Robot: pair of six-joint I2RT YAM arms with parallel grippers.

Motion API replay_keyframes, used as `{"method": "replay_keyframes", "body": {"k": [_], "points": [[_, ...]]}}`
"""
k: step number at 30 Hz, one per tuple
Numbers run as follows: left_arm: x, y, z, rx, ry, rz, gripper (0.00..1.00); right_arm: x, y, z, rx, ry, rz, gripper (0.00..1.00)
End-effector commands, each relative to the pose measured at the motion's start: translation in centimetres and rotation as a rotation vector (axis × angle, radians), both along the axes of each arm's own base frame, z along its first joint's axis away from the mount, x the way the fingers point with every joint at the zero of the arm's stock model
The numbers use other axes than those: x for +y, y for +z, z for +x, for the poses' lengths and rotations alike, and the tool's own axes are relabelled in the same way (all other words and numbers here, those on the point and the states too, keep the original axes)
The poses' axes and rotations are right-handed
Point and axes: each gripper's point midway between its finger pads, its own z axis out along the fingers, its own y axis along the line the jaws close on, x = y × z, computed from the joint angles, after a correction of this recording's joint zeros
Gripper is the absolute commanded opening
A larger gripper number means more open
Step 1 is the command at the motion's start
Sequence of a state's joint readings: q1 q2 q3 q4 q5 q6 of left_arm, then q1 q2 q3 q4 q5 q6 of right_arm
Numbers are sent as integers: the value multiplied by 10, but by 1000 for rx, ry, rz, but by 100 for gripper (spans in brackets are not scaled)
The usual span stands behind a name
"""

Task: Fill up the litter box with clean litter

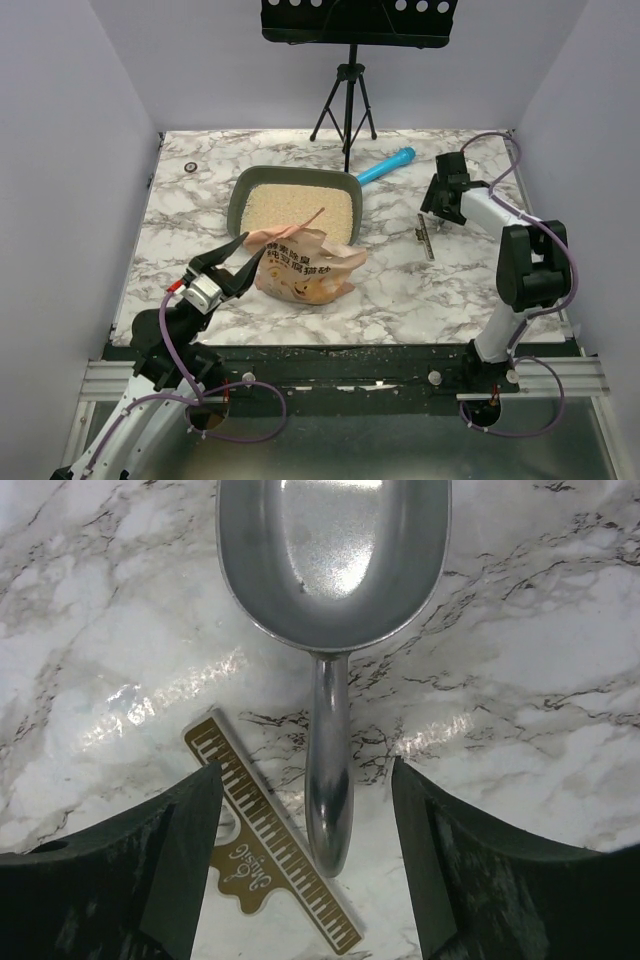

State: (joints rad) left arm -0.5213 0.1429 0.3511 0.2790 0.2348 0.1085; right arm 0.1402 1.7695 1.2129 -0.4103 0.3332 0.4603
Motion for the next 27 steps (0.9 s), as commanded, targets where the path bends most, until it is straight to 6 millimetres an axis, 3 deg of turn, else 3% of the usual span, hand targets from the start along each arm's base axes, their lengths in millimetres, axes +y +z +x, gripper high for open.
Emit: {"method": "replay_keyframes", "body": {"k": [1,5,10,15,18,22,27], "points": [[2,1,-1,-16,14,-5,52,-3,-10,7,37,-24,62,74],[2,0,0,-16,16,-1,52,-3,-15,12,53,-15,80,72],[4,-1,2,-10,29,-3,54,4,-32,12,119,21,144,62],[9,-1,6,4,60,-19,56,10,-42,9,154,49,183,32],[11,-1,8,16,76,-24,56,9,-41,5,160,47,174,1],[15,1,16,64,110,-43,54,3,-23,0,115,56,141,0],[16,17,23,147,128,-47,53,3,40,-5,-23,142,38,0]]}}
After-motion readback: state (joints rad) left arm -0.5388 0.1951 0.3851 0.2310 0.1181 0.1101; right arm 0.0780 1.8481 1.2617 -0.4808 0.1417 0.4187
